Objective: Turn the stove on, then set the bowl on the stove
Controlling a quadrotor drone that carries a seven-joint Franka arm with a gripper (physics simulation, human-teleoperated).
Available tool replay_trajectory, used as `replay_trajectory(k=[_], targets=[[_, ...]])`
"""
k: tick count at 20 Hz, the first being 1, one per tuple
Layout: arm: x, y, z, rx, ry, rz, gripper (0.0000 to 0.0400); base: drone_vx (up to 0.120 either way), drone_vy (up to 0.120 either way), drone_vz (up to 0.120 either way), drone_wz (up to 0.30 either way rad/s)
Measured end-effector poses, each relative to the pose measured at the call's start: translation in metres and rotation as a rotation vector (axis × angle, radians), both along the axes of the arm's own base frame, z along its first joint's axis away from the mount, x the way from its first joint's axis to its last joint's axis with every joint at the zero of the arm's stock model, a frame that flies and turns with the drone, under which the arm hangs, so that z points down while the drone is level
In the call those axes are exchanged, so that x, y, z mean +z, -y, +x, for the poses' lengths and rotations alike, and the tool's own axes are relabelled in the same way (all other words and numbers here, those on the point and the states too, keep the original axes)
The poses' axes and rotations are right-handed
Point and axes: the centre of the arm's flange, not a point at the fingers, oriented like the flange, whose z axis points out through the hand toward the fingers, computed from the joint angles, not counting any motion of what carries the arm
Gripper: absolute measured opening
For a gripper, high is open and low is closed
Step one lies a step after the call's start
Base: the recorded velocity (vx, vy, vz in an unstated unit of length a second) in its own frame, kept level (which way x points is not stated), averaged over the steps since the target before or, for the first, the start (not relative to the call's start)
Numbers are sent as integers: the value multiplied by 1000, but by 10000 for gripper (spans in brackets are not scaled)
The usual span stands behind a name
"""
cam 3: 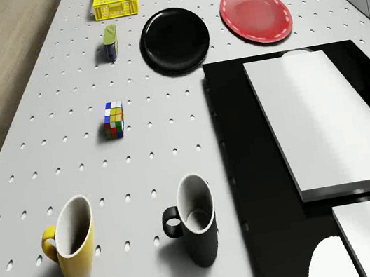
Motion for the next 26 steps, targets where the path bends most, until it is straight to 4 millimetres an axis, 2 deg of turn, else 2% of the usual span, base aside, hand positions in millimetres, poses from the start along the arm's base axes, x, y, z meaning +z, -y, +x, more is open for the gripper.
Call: replay_trajectory(k=[4,12,18,26], targets=[[30,0,-4,0,3,0,400,0,0,0,0],[75,0,-1,0,9,0,400,115,-115,0,0],[88,0,-1,0,14,0,400,120,-120,0,0],[93,0,-1,0,20,0,400,120,-120,0,0]])
